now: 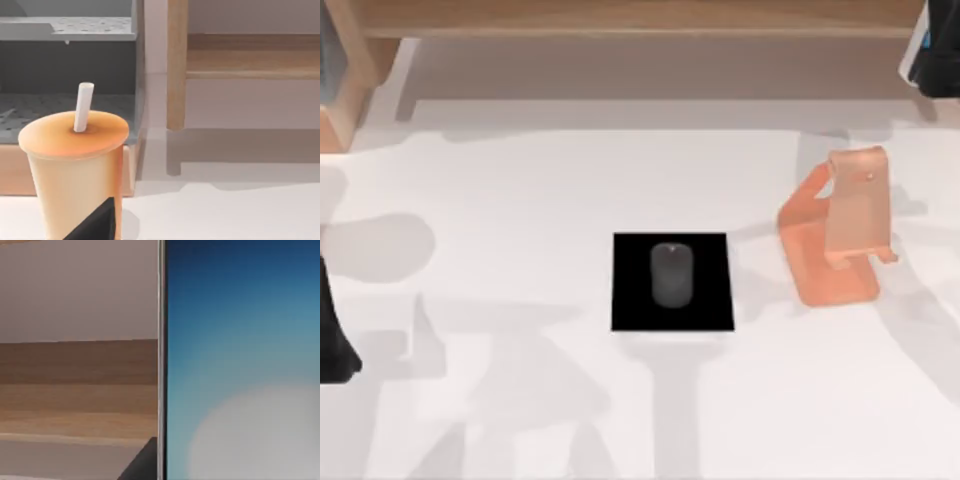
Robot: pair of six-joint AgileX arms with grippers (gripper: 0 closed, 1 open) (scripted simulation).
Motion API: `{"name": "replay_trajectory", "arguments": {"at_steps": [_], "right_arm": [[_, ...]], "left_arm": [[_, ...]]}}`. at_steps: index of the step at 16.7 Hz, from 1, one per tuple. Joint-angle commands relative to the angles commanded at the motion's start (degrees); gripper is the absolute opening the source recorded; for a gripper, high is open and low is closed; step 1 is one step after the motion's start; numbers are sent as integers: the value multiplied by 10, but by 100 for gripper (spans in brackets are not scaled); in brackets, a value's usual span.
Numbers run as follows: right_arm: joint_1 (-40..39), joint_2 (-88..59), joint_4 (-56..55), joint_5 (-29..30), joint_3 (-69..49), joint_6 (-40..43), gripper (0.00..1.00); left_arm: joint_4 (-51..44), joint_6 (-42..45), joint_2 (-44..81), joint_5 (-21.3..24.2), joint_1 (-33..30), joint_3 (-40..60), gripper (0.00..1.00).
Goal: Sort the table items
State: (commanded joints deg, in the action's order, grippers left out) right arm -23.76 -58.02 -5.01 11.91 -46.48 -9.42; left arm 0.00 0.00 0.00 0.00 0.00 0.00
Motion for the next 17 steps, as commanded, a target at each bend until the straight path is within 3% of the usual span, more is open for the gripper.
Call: {"name": "replay_trajectory", "arguments": {"at_steps": [9, 15, 17], "right_arm": [[-20, -182, -61, 24, 104, -2, 0], [-19, -198, -76, 30, 102, -2, 0], [-19, -198, -76, 30, 102, -2, 15]], "left_arm": [[0, 0, 0, 0, 0, 0, 100], [0, 0, 0, 0, 0, 0, 100], [0, 0, 0, 0, 0, 0, 100]]}}
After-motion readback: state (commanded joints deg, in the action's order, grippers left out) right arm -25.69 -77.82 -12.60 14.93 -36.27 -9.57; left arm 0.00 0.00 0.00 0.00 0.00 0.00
